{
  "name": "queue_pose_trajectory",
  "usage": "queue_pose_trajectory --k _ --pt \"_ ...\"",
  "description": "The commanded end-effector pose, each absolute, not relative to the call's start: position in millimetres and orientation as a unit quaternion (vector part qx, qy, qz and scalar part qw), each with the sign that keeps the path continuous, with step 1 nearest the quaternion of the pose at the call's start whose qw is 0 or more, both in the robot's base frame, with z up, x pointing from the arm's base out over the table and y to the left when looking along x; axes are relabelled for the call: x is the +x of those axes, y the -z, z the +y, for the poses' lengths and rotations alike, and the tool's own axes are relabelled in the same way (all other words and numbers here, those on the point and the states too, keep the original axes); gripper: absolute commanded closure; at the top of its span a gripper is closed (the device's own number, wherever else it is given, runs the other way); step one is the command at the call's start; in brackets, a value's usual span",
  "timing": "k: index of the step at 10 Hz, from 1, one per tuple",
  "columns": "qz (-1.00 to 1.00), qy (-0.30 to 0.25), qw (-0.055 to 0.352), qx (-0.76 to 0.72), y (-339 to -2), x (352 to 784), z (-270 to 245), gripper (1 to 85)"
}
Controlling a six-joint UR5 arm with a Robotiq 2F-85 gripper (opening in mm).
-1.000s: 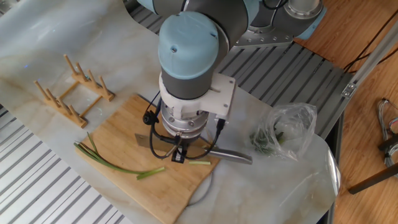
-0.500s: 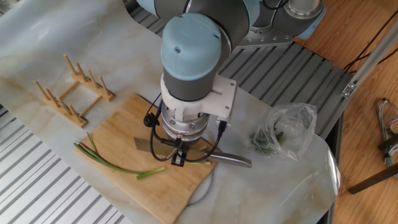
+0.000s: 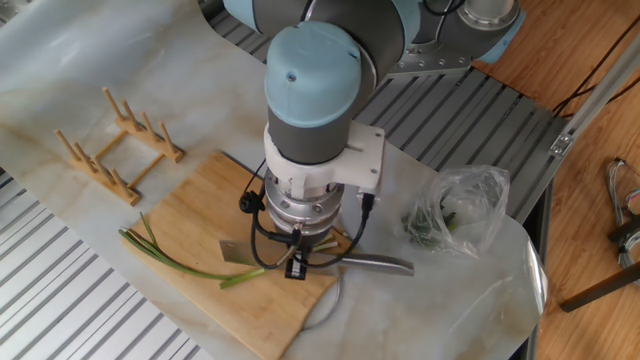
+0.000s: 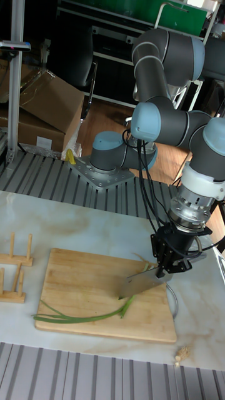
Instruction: Chop the green garlic
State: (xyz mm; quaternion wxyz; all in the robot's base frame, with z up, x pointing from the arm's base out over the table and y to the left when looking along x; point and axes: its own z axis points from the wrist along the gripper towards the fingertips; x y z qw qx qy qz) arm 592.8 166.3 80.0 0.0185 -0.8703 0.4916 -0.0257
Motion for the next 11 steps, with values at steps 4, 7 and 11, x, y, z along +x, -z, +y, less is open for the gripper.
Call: queue_pose_trajectory --k 4,7,11 --pt "0.468 0.009 0.005 -0.883 -71.6 577.8 168.1 84.3" --pt "0.462 0.011 0.002 -0.887 -69.5 576.3 166.1 84.3" --pt "0.459 0.011 0.004 -0.888 -68.2 576.0 167.5 84.3"
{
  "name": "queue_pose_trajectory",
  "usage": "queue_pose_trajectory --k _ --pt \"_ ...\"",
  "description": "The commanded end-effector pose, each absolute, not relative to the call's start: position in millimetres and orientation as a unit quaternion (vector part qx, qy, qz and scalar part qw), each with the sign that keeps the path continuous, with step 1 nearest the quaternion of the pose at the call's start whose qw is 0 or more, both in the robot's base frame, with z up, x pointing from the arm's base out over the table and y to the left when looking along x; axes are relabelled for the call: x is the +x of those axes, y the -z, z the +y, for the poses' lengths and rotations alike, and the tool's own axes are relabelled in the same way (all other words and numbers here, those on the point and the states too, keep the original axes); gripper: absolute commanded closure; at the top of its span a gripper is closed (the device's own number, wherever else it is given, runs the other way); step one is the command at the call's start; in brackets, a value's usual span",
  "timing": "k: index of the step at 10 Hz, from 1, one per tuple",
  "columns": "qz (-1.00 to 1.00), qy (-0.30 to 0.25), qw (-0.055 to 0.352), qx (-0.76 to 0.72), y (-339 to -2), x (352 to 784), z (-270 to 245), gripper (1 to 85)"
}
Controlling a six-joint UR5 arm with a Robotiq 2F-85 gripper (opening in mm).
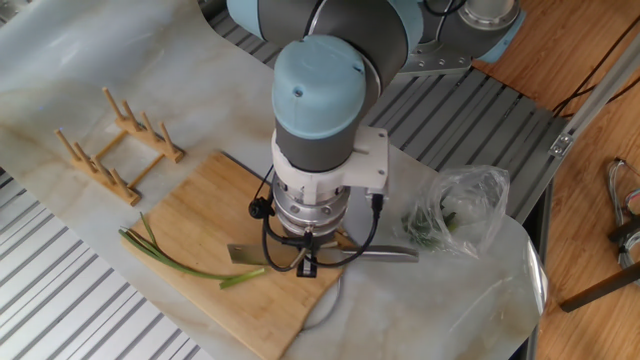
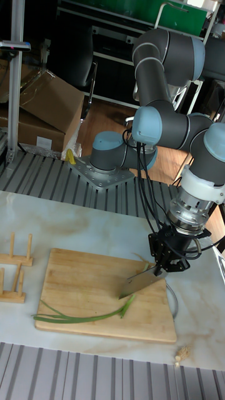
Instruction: Chop the green garlic
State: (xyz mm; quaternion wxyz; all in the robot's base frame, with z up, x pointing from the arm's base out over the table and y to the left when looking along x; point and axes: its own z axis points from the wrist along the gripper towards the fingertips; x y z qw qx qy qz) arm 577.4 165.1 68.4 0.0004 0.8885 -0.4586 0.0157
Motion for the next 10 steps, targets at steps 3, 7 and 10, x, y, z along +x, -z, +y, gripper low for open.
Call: queue_pose_trajectory --k 3,7,10 --pt "-0.456 -0.011 0.0 0.89 -67.5 573.4 166.8 84.3" --pt "-0.45 -0.006 0.014 0.893 -66.7 564.4 163.9 84.3" --pt "-0.447 -0.006 0.022 0.894 -66.6 561.7 160.5 84.3"
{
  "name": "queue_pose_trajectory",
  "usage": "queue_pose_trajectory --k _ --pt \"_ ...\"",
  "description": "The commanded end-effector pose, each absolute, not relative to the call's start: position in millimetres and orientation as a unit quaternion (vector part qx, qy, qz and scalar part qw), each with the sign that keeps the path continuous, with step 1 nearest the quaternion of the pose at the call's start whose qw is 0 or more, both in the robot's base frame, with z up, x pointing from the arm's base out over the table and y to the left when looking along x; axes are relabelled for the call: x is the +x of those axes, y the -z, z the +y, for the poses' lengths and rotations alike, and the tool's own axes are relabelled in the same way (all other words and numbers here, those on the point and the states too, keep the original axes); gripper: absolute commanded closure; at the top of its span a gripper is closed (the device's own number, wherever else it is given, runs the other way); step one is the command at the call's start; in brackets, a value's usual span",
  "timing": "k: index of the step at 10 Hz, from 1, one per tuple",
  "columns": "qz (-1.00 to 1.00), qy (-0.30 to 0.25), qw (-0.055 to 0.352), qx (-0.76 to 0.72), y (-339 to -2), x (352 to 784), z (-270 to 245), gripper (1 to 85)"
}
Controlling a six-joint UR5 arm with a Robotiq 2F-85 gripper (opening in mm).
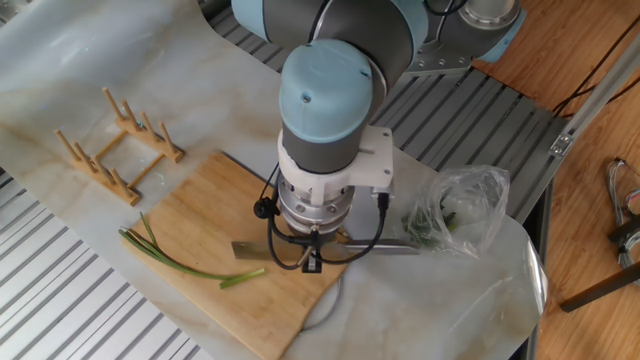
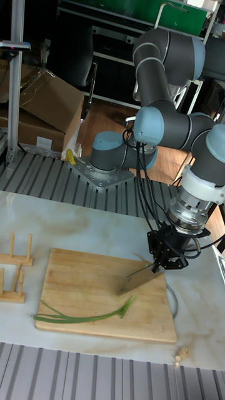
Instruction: Chop the green garlic
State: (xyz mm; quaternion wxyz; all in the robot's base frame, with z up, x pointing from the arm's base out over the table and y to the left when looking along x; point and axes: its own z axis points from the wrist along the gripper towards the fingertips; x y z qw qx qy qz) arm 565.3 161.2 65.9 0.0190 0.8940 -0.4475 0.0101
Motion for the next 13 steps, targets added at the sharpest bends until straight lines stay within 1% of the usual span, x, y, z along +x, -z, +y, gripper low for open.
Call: queue_pose_trajectory --k 1,7,13 --pt "-0.444 -0.006 0.024 0.896 -66.4 560.9 160.0 84.3" --pt "-0.426 0.004 0.037 0.904 -64.8 547.4 160.1 84.3" --pt "-0.409 0.005 0.036 0.912 -64.3 540.7 164.1 84.3"
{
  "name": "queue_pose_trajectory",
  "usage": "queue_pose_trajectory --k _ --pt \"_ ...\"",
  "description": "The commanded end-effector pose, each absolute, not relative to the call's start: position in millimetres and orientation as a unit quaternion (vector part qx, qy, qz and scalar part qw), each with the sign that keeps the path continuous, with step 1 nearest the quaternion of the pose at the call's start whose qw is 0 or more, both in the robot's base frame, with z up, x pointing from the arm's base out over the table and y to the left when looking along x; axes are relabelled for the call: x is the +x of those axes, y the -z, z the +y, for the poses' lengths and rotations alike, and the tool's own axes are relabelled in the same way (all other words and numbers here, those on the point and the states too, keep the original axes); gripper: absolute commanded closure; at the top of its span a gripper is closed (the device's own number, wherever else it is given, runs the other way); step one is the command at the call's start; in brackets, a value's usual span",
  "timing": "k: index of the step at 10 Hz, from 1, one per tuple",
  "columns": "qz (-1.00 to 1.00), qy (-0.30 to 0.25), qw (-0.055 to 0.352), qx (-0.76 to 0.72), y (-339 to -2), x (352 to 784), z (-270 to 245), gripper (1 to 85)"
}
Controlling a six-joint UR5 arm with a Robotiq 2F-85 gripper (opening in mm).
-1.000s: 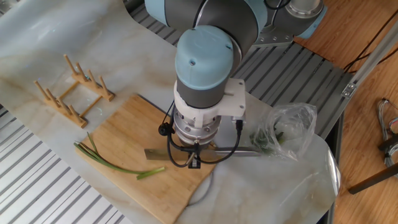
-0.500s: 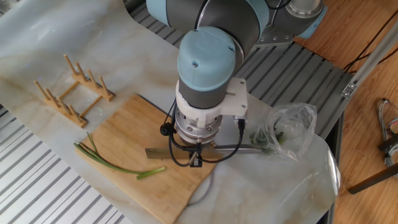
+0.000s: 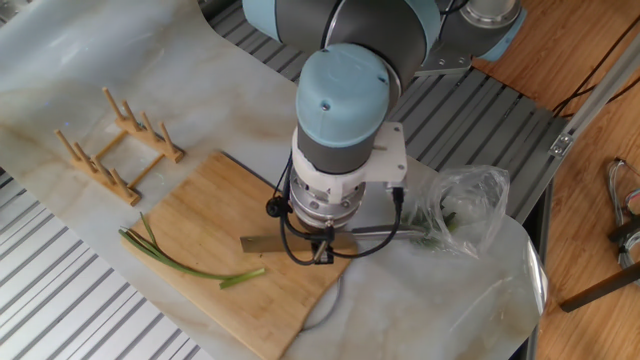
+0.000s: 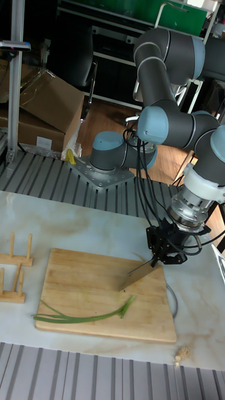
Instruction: Chop the green garlic
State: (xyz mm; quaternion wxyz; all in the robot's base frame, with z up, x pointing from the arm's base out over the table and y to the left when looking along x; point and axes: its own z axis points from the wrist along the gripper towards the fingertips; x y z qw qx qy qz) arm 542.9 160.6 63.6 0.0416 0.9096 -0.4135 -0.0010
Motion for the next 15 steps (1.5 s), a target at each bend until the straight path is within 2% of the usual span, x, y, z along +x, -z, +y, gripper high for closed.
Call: queue_pose_trajectory --k 1,5,8,11,13,15 --pt "-0.406 0.006 0.034 0.913 -64.3 540.7 165.2 84.3" --pt "-0.431 0.016 0.012 0.902 -73.2 543.7 175.2 84.3" --pt "-0.501 0.03 0.007 0.865 -107.0 547.2 165.3 84.3" --pt "-0.648 0.016 0.056 0.76 -134.1 532.9 131.0 84.3" --pt "-0.728 0.026 0.029 0.685 -135.3 544.5 137.4 84.3" --pt "-0.797 -0.006 0.004 0.603 -136.3 568.2 129.7 84.3"
